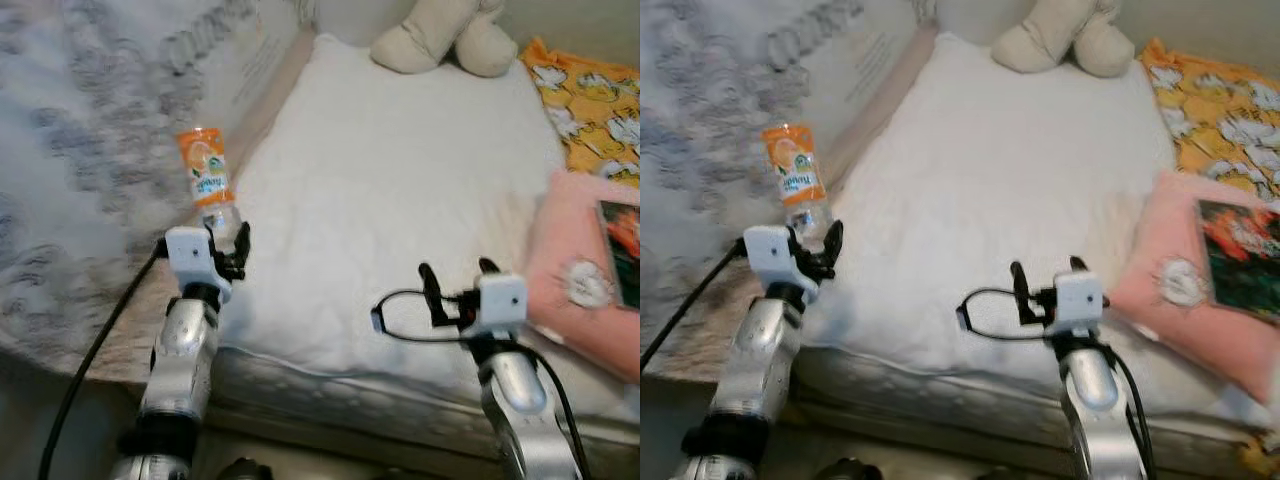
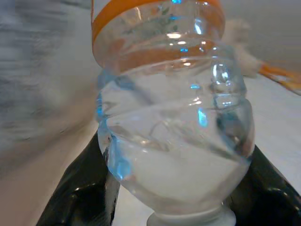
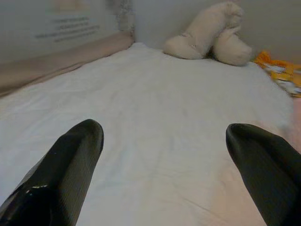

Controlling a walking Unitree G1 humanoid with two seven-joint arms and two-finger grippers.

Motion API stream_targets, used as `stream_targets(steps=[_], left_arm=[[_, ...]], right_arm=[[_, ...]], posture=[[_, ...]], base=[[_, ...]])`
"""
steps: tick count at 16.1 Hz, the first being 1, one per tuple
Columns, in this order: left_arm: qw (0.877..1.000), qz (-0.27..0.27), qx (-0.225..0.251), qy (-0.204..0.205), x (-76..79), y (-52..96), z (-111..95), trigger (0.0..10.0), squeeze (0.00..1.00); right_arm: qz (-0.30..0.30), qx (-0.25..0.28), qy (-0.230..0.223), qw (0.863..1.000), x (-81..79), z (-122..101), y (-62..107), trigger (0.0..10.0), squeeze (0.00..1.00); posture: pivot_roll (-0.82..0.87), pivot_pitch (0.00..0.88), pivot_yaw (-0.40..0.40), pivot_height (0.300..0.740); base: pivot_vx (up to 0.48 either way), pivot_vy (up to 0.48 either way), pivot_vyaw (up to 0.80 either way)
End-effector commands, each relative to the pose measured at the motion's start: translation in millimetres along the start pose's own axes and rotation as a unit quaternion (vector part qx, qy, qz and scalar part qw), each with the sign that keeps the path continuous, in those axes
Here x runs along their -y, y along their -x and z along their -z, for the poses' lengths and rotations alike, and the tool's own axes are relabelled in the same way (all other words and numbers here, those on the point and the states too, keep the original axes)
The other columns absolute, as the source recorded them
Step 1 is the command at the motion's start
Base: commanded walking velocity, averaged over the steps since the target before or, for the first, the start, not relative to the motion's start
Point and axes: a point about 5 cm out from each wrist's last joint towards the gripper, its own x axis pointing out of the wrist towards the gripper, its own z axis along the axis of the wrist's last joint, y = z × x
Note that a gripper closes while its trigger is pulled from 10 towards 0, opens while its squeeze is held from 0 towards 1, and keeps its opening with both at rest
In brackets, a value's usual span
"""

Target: Clean up the room

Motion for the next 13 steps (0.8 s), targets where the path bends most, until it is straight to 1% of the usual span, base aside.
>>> stream_targets(steps=[1,3,4,6,7,8,10,12,13], left_arm=[[0.999,0.037,0.01,-0.008,14.2,0.1,-4.8,10.0,0.0],[0.999,0.035,0.007,-0.002,14.4,5.4,-6.2,10.0,0.0],[1.0,0.03,0.006,0.004,14.5,7.6,-4.8,10.0,0.0],[0.999,0.04,0.004,0.003,17.5,12.1,-2.6,10.0,0.0],[0.999,0.049,0.0,-0.005,18.1,15.9,-1.5,10.0,0.0],[0.999,0.05,-0.001,-0.009,16.6,17.5,-2.1,10.0,0.0],[0.999,0.051,-0.001,-0.012,15.6,18.0,-3.3,10.0,0.0],[0.997,0.072,-0.001,-0.012,22.0,17.9,-3.6,10.0,0.0],[0.997,0.078,-0.001,-0.011,23.7,17.7,-3.8,10.0,0.0]], right_arm=[[0.022,-0.004,-0.024,0.999,5.4,0.3,-4.3,10.0,0.0],[0.01,-0.008,-0.026,1.0,2.4,1.8,-6.6,10.0,0.0],[0.0,-0.003,-0.019,1.0,1.2,1.3,-8.5,10.0,0.0],[0.005,-0.003,-0.021,1.0,3.9,0.7,-12.3,10.0,0.0],[0.008,-0.007,-0.03,0.999,4.3,2.7,-14.9,10.0,0.0],[0.0,-0.008,-0.029,1.0,-0.2,3.7,-16.3,10.0,0.0],[-0.008,-0.007,-0.027,1.0,-3.3,3.2,-17.9,10.0,0.0],[-0.01,0.01,-0.024,1.0,-4.7,-0.5,-21.5,10.0,0.0],[-0.009,0.014,-0.023,1.0,-4.9,-1.5,-22.1,10.0,0.0]], posture=[[0.0,0.0,-0.012,0.74],[0.01,0.0,-0.039,0.74],[0.02,0.0,-0.041,0.74],[0.03,0.0,-0.038,0.74],[0.03,0.0,-0.039,0.74],[0.04,0.0,-0.041,0.74],[0.04,0.0,-0.04,0.74],[0.04,0.0,-0.025,0.74],[0.02,0.0,-0.001,0.74]], base=[[0.0,-0.472,0.0],[0.0,-0.469,0.0],[0.0,-0.469,0.0],[0.0,-0.472,0.0],[0.0,-0.469,0.0],[0.0,-0.472,0.0],[0.0,-0.469,0.0],[0.0,-0.471,0.0],[0.0,-0.469,0.0]])
